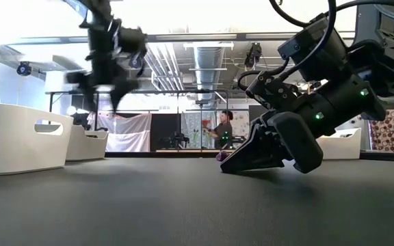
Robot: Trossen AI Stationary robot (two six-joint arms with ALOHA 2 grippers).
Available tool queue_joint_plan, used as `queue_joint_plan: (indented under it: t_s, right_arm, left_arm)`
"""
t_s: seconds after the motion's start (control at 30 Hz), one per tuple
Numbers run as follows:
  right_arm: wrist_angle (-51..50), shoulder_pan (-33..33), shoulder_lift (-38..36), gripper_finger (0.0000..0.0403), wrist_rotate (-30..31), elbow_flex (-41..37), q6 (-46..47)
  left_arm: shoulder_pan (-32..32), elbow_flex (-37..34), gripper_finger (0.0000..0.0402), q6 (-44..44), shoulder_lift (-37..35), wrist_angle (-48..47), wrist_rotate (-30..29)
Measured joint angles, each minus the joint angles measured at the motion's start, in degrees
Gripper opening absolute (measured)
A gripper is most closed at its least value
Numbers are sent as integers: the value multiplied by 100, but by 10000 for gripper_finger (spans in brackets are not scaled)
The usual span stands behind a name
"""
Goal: Sort produce into baskets
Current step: Put the violet eggplant into the gray bin
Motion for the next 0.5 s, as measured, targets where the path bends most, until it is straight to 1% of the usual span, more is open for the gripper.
queue_joint_plan:
  t_s: [0.1,0.13,0.2,0.23,0.3,0.37,0.4,0.5]
  right_arm:
    - [-35,-18,0,59,3,0,-44]
    - [-170,-19,-18,59,11,2,-184]
    - [-959,-19,-211,59,67,-8,-462]
    - [-1488,-19,-343,58,177,-50,-447]
    - [-2345,-17,-688,56,568,-169,-241]
    - [-2645,-3,-1174,51,852,-314,-111]
    - [-2694,17,-1431,49,845,-425,-107]
    - [-2962,133,-2264,43,541,-764,-127]
  left_arm:
    - [-582,287,283,216,17,931,-114]
    - [-778,331,283,345,43,1323,-154]
    - [-1147,334,283,571,141,2080,-269]
    - [-1302,285,284,665,192,2494,-274]
    - [-1527,182,283,807,328,3052,-239]
    - [-1654,98,281,885,532,3525,-147]
    - [-1699,50,280,922,659,3767,-123]
    - [-1786,-101,274,1130,1114,4611,-42]
